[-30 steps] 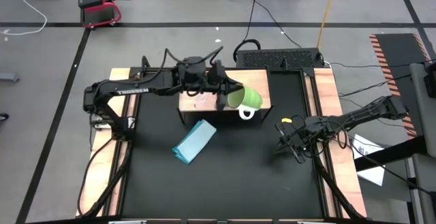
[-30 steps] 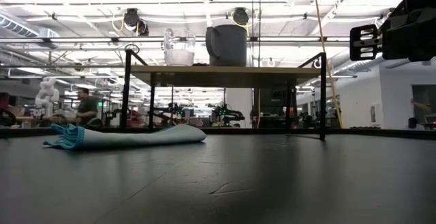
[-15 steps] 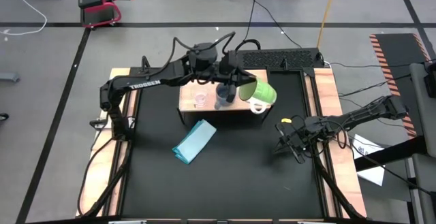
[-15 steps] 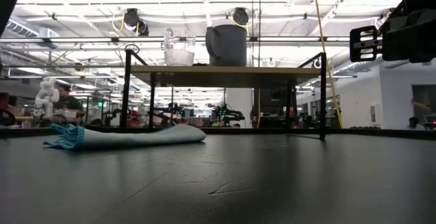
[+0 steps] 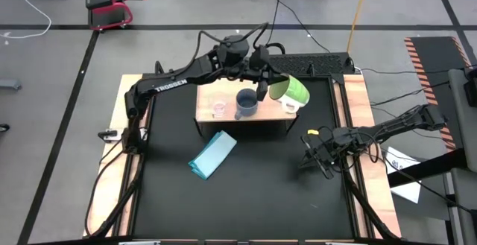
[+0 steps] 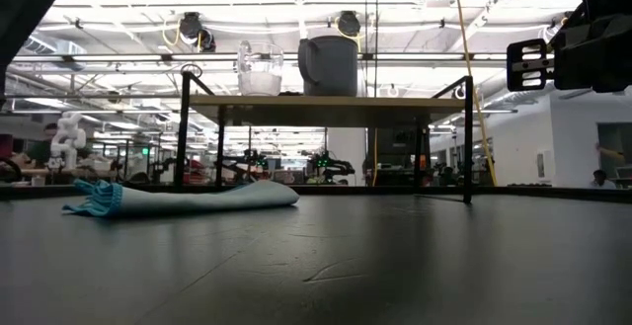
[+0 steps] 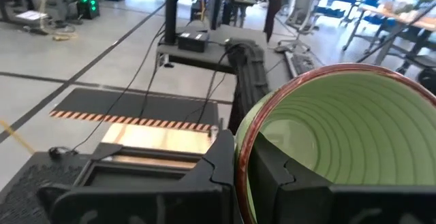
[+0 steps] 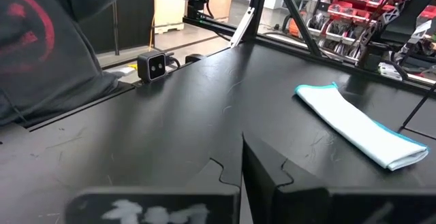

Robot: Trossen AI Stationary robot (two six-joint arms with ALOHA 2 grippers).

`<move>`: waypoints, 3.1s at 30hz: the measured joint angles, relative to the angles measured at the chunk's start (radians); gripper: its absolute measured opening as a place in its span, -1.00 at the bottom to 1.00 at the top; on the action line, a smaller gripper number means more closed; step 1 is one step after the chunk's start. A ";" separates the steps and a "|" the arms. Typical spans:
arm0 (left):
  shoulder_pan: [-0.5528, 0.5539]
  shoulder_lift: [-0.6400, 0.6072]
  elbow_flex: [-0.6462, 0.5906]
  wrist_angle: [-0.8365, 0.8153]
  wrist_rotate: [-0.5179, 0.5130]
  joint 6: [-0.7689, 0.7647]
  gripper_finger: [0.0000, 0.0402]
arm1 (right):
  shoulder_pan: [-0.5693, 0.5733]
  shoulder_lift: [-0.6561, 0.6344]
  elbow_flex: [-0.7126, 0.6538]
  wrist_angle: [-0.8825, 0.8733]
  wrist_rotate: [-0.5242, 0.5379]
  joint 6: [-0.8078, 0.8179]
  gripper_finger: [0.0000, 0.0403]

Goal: Stack small to large cups/mugs on shelf
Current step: Put the green mug on the shelf

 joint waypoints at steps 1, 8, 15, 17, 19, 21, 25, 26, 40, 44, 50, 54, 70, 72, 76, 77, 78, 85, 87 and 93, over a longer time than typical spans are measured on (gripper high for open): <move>0.005 0.009 0.010 -0.008 0.000 0.000 -0.91 | 0.000 0.001 0.000 0.000 0.000 0.000 -1.00; 0.041 0.020 0.070 -0.047 0.001 -0.005 -0.91 | 0.000 0.003 0.000 0.000 0.000 -0.001 -1.00; 0.090 0.023 0.142 -0.150 0.000 0.016 -0.91 | 0.000 0.003 0.000 0.009 0.000 -0.006 -1.00; 0.102 0.025 0.144 -0.186 -0.008 0.021 -0.91 | 0.000 0.003 0.000 0.009 0.000 -0.006 -1.00; 0.115 0.025 0.144 -0.216 -0.011 0.021 -0.91 | 0.000 0.003 0.000 0.014 0.000 -0.003 -1.00; 0.122 0.025 0.144 -0.248 -0.013 0.037 -0.91 | 0.000 0.003 0.000 0.017 0.000 -0.001 -1.00; 0.119 0.025 0.145 -0.319 -0.019 0.079 -0.91 | 0.000 0.003 0.000 0.017 0.000 -0.002 -1.00; 0.117 0.025 0.145 -0.335 -0.019 0.088 -0.91 | 0.000 0.003 0.000 0.017 0.000 -0.002 -1.00; 0.071 0.025 0.145 -0.463 -0.035 0.193 -0.91 | 0.000 0.003 0.000 0.029 0.000 -0.001 -1.00; 0.023 0.025 0.145 -0.548 -0.060 0.231 -0.91 | 0.000 0.003 0.000 0.029 0.000 0.000 -1.00; -0.066 0.025 0.144 -0.605 -0.137 0.277 -0.91 | 0.000 0.003 0.000 0.029 0.000 0.000 -1.00; -0.103 0.025 0.143 -0.630 -0.143 0.282 -0.91 | 0.000 0.003 0.000 0.029 0.000 0.000 -1.00; -0.226 0.024 -0.049 -0.652 -0.217 0.237 -0.91 | 0.000 0.003 0.000 0.029 0.000 0.000 -1.00; -0.240 0.024 -0.074 -0.641 -0.233 0.229 -0.91 | 0.000 0.003 0.000 0.029 0.000 0.000 -1.00; -0.259 0.024 -0.136 -0.593 -0.249 0.223 -0.91 | 0.000 0.002 0.000 0.029 0.000 -0.001 -1.00; -0.260 0.024 -0.149 -0.568 -0.249 0.217 -0.91 | 0.000 0.003 0.000 0.029 0.001 -0.001 -1.00; -0.259 0.024 -0.161 -0.542 -0.249 0.214 -0.91 | 0.000 0.003 0.000 0.029 0.001 -0.002 -1.00; -0.260 0.024 -0.225 -0.527 -0.246 0.199 -0.91 | 0.000 0.002 0.000 0.029 0.001 -0.001 -1.00; -0.265 0.024 -0.240 -0.524 -0.247 0.188 -0.91 | 0.000 0.003 0.000 0.029 0.001 0.000 -1.00; -0.290 0.025 -0.253 -0.517 -0.265 0.221 -0.91 | 0.000 0.003 0.000 0.029 0.001 0.000 -1.00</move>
